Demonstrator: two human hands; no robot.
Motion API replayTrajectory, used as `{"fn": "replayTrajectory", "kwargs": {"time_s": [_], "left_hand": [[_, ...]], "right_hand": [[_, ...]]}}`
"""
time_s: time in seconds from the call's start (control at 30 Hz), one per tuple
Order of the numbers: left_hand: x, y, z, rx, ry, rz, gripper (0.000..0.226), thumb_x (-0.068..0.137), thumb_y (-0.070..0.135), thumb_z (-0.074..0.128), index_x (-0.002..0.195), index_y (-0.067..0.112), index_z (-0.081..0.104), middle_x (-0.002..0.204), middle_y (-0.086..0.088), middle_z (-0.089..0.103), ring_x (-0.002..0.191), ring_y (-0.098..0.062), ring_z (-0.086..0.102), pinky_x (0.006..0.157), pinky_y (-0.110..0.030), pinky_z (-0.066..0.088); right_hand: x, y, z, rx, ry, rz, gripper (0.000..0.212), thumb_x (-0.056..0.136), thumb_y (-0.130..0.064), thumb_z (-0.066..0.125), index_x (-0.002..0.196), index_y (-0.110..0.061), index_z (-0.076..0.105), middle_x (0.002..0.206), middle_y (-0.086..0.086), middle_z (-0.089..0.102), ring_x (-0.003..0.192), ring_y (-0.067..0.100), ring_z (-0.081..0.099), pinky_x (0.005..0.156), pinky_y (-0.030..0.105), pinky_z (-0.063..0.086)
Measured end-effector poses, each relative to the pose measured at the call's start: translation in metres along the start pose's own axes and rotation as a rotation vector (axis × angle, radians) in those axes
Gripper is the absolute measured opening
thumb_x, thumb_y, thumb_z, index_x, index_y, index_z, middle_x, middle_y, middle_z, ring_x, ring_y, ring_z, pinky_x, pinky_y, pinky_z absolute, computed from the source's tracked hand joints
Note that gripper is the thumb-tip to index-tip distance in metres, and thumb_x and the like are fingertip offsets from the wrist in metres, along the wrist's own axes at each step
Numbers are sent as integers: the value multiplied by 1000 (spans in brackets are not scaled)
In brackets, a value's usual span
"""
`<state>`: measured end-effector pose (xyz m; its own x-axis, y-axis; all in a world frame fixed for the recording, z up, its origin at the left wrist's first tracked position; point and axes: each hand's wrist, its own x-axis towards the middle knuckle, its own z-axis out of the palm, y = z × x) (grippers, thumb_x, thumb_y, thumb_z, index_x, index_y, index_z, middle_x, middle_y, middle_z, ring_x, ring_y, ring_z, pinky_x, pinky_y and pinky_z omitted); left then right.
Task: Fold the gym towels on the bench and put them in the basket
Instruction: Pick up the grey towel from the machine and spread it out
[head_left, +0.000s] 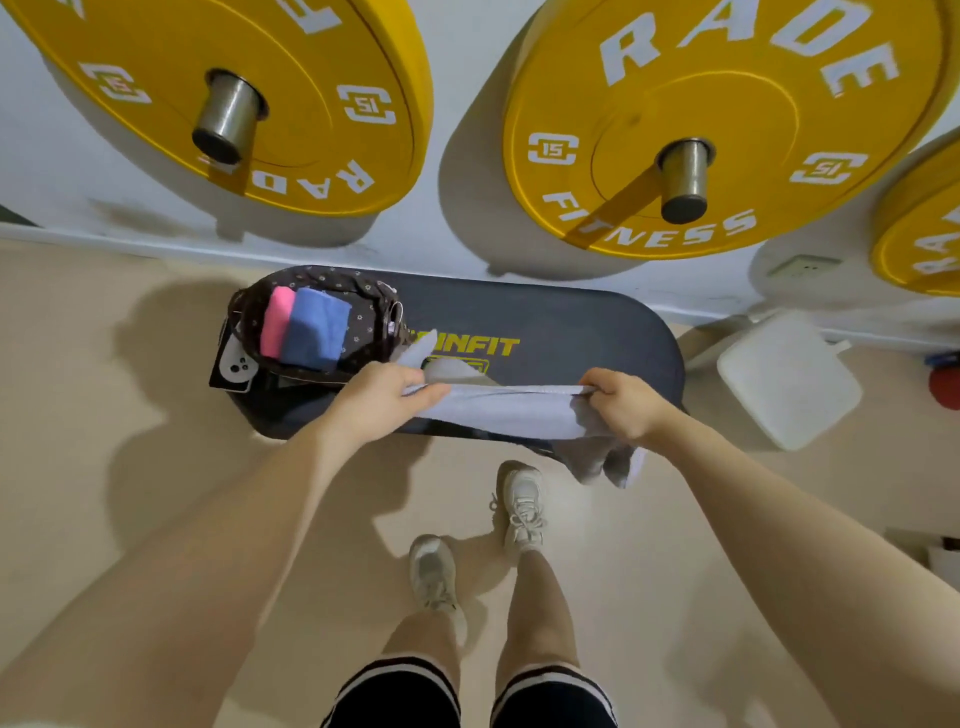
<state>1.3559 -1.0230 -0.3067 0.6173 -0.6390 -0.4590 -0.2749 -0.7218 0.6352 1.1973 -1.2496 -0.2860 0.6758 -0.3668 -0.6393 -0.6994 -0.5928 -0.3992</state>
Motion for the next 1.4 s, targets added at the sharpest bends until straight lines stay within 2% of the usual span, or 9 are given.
{"fn": "replayTrajectory", "kwargs": {"time_s": [0.17, 0.37, 0.6, 0.77, 0.83, 0.97, 1.07, 1.23, 1.4], "left_hand": [[68, -17, 31, 201, 124, 82, 31, 91, 31, 54, 67, 14, 45, 68, -10, 53, 68, -28, 47, 59, -31, 28], [190, -74, 118, 496, 80, 186, 30, 94, 39, 46, 77, 15, 38, 75, -2, 46, 75, -28, 52, 60, -32, 32], [304, -128, 182, 763, 38, 200, 35, 92, 43, 47, 102, 11, 56, 103, -8, 62, 98, -29, 59, 73, -34, 44], [353, -144, 189, 865, 365, 482, 39, 83, 41, 49, 61, 9, 56, 55, -6, 53, 46, -23, 55, 35, -20, 36], [370, -143, 188, 788, 395, 518, 37, 80, 39, 46, 60, 10, 54, 53, -6, 51, 44, -23, 53, 35, -21, 35], [397, -126, 188, 751, 511, 488, 11, 74, 17, 62, 81, 8, 66, 75, -12, 62, 66, -28, 62, 55, -30, 47], [394, -125, 197, 555, 489, 269, 47, 81, 0, 55, 127, 10, 52, 128, -14, 51, 115, -33, 48, 89, -40, 33], [354, -174, 199, 503, 505, 282, 34, 81, 10, 48, 112, 1, 61, 111, -19, 61, 97, -39, 58, 79, -45, 50], [297, -216, 199, 546, 418, 179, 30, 88, 12, 53, 117, 7, 52, 117, -13, 57, 102, -32, 56, 84, -41, 48]], "right_hand": [[71, 44, 9, -7, 80, 75, 32, 96, -12, 35, 103, 5, 61, 113, 20, 63, 104, 35, 53, 82, 32, 39], [202, 115, 69, -140, 86, 125, 16, 90, -8, 41, 82, -6, 55, 102, 19, 64, 82, 30, 51, 68, 31, 40], [321, 169, 113, -54, 368, 145, 29, 93, -4, 31, 110, -1, 54, 106, 21, 60, 83, 35, 53, 64, 33, 40], [366, 184, 105, -115, 412, 83, 26, 94, -9, 30, 108, -4, 51, 102, 22, 60, 80, 33, 50, 62, 34, 38], [378, 186, 100, -200, 453, 92, 25, 95, -10, 30, 111, -3, 49, 105, 23, 57, 83, 35, 50, 64, 35, 35], [395, 186, 86, -342, 557, 212, 31, 92, -1, 33, 121, -2, 44, 118, 23, 53, 106, 40, 51, 72, 39, 38], [401, 181, 94, -381, 613, 264, 35, 88, -2, 36, 123, -2, 43, 130, 23, 45, 120, 40, 40, 95, 44, 33], [405, 114, 152, -316, 672, -261, 57, 78, -30, 19, 103, -2, 62, 120, 20, 57, 112, 41, 50, 98, 47, 34], [405, 18, 195, -298, 379, -624, 59, 86, -32, 17, 125, -8, 55, 145, 8, 40, 137, 30, 29, 106, 37, 20]]}}
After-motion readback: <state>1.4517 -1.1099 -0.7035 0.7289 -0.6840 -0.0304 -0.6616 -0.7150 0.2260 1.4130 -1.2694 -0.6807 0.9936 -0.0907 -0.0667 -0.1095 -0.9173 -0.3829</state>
